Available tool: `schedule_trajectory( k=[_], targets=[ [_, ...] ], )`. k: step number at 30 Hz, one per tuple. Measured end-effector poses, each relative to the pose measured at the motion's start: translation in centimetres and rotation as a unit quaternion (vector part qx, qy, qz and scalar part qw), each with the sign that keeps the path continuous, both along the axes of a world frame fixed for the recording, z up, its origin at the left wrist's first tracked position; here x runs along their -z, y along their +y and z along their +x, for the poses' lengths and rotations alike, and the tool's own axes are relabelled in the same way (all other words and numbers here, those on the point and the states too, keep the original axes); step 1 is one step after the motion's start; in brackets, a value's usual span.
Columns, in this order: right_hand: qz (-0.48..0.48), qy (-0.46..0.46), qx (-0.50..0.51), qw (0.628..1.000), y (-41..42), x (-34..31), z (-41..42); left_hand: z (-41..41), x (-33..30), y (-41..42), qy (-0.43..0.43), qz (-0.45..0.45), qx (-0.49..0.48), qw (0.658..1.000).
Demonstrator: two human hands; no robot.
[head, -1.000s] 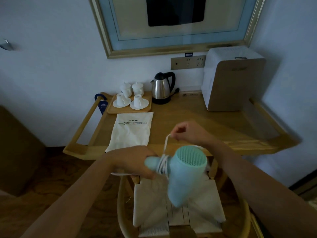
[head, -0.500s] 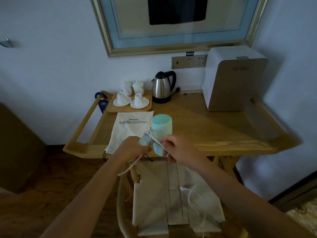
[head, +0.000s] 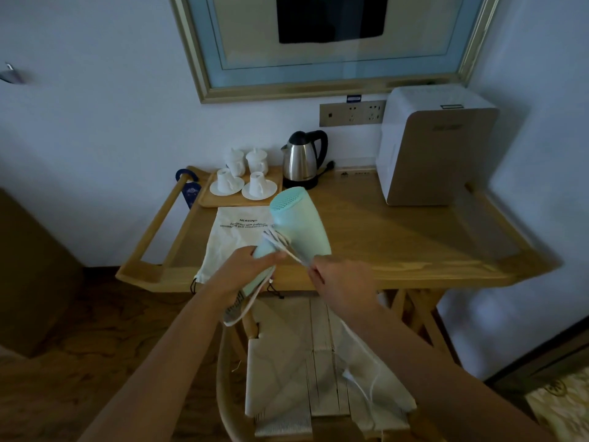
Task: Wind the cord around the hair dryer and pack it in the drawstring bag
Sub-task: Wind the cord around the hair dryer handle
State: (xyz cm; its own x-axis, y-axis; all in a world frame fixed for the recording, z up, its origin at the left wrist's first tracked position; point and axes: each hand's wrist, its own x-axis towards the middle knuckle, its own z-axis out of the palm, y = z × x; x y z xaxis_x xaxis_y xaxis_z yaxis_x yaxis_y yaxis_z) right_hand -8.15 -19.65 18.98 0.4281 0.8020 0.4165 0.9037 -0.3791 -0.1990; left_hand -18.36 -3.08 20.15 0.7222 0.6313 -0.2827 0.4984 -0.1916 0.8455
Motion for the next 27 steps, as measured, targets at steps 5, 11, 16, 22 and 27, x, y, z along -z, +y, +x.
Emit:
schedule_trajectory(
  k=[5, 11, 16, 22, 27],
  targets=[
    [0.117, -0.01, 0.025, 0.993, 0.7, 3.0, -1.4, 0.1, -0.1, -1.1, -0.073, -0.083, -0.003, 0.994],
    [0.047, 0.753, -0.191, 0.628, 0.1, 2.3, -0.4, 0.0, -0.9, -0.8, -0.097, -0.09, -0.008, 0.991],
    [0.03, 0.798, -0.272, 0.537, -0.5, 2.0, 0.8, -0.4, -1.7, -0.7, -0.138, -0.09, 0.032, 0.986],
    [0.014, 0.651, -0.214, 0.728, -0.5, 2.0, 2.0, -0.5, -2.1, -0.8, -0.167, -0.202, 0.02, 0.965],
    [-0.039, 0.737, -0.226, 0.636, -3.3, 6.1, 3.2, -1.6, -2.8, 1.1, -0.289, -0.36, 0.119, 0.879]
  ],
)
